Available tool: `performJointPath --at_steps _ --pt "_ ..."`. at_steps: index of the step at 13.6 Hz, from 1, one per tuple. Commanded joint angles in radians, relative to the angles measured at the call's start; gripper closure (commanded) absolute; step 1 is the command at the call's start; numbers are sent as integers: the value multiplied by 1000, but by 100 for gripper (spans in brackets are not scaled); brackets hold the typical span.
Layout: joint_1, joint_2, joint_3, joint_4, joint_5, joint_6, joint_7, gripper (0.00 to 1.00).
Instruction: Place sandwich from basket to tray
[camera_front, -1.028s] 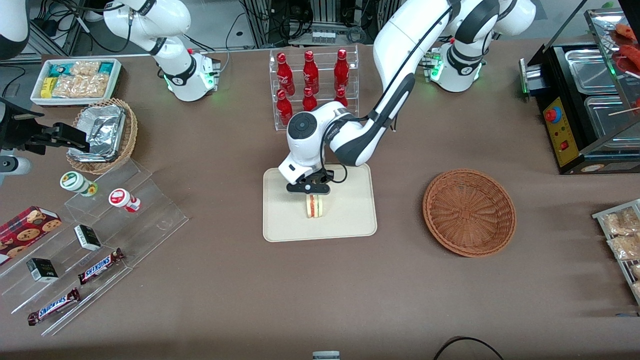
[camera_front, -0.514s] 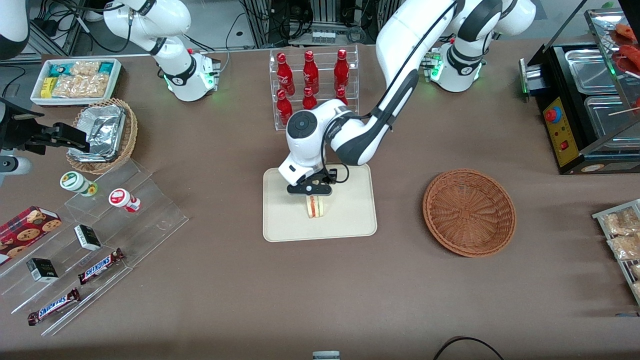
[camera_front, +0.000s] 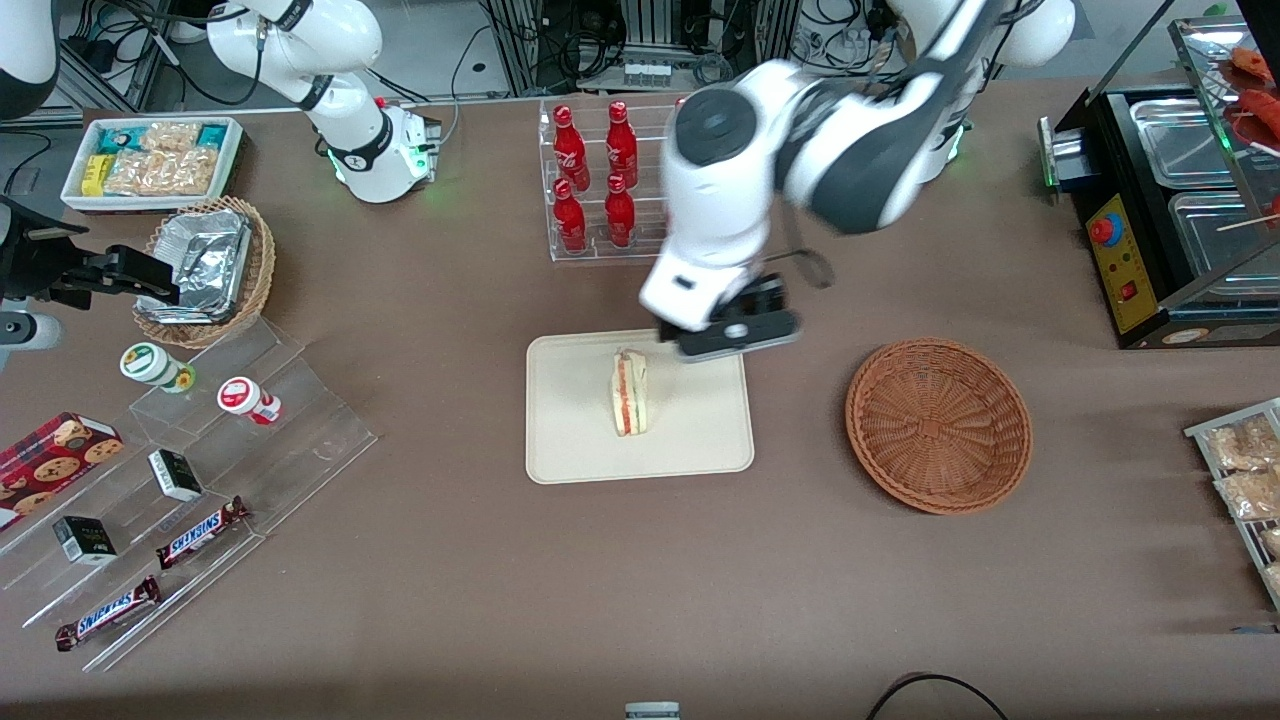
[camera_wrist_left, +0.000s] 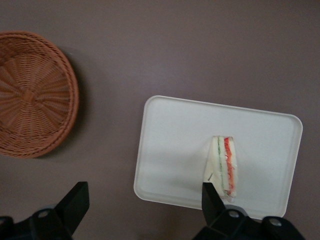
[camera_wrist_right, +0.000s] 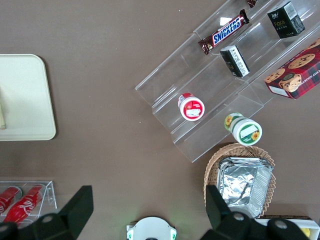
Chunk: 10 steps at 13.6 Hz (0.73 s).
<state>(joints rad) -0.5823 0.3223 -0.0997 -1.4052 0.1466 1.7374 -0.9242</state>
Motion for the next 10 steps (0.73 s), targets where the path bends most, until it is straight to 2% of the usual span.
performJointPath --at_steps 1,5,10 --pt "105 -162 -9 -164 -7 -2 109 1" --pt "289 -313 -9 -297 -77 -13 417 1" --pt "496 -384 -8 -345 -130 -56 766 1"
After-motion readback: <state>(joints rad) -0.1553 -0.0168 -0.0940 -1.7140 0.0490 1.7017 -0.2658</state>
